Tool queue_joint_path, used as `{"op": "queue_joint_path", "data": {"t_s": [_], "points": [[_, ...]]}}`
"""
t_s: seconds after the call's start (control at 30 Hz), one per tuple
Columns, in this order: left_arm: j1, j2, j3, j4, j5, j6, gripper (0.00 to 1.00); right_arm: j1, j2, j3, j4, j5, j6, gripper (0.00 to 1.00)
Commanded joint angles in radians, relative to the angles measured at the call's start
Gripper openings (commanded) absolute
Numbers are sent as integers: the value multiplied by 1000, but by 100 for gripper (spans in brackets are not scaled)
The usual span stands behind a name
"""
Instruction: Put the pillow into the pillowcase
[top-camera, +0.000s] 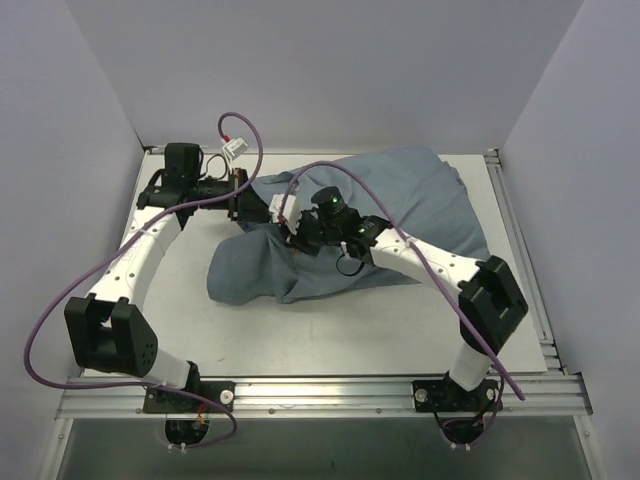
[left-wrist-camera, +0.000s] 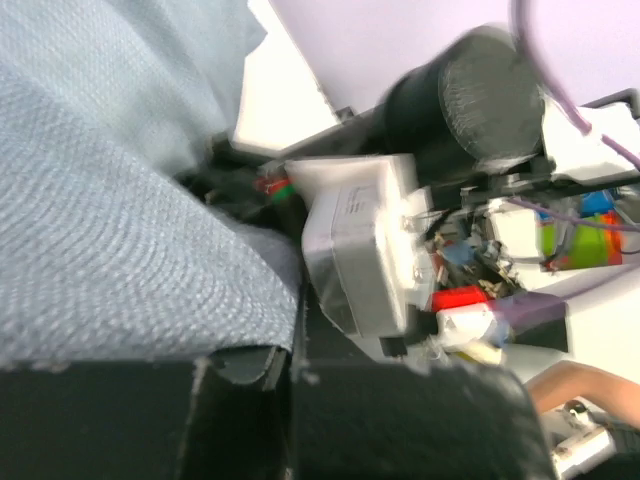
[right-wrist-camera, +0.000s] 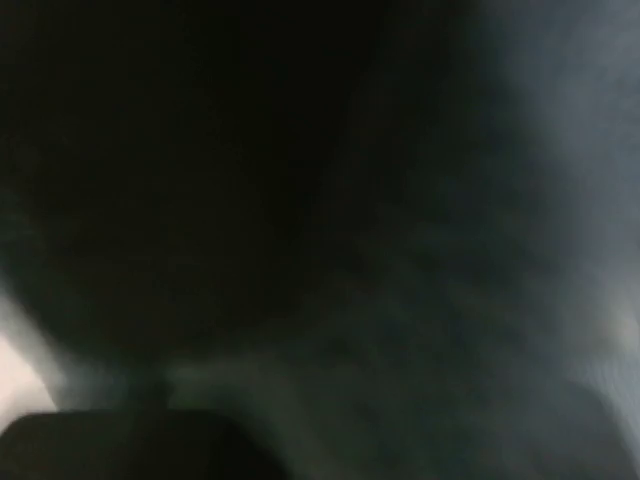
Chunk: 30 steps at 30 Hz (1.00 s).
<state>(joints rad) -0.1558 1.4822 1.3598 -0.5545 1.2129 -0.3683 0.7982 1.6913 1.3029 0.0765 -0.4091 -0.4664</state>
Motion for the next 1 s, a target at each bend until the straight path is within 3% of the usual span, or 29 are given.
{"op": "queue_joint_path", "data": {"t_s": [0.0,0.03,0.1,0.13,0.2,0.23,0.27,0.3,0.33,0.37,0.47,0.5,0.53,0.6,0.63,0.77,0.97], "points": [[25,-48,47,268,117,-254,0,-14,123,-74,-46,-88,162,0],[36,-53,27,348,113,-324,0,-13,120,-92,-64,-108,172,5],[58,-48,-2,454,103,-412,0,-27,72,-102,-72,-163,224,29],[62,-40,-4,449,97,-402,0,-34,45,-81,-113,-180,253,50],[74,-36,-33,479,71,-403,2,-56,-43,-25,-182,-218,343,64],[75,-33,-40,491,60,-402,7,-59,-73,13,-211,-230,356,80],[78,-31,-53,502,47,-387,15,-62,-97,86,-248,-232,356,85],[84,-31,-63,501,19,-371,36,-63,-146,125,-324,-215,354,86],[85,-33,-64,499,11,-353,46,-63,-168,153,-363,-205,339,88],[91,-34,-62,455,-5,-296,66,-65,-212,185,-398,-188,324,88],[133,-37,-30,291,-107,-133,82,-67,-303,165,-510,-91,256,83],[143,-51,-2,231,-148,-76,84,-65,-323,153,-539,-48,241,75],[150,-60,11,167,-271,59,85,-67,-341,141,-546,16,230,70],[144,-97,33,46,-401,175,85,-67,-352,139,-552,61,242,61],[139,-109,35,22,-499,249,83,-70,-345,148,-551,70,255,51],[81,-163,21,-122,-825,394,74,-71,-213,232,-550,35,420,47],[61,-249,21,-238,-804,434,65,-77,-46,295,-492,-152,581,43]]}}
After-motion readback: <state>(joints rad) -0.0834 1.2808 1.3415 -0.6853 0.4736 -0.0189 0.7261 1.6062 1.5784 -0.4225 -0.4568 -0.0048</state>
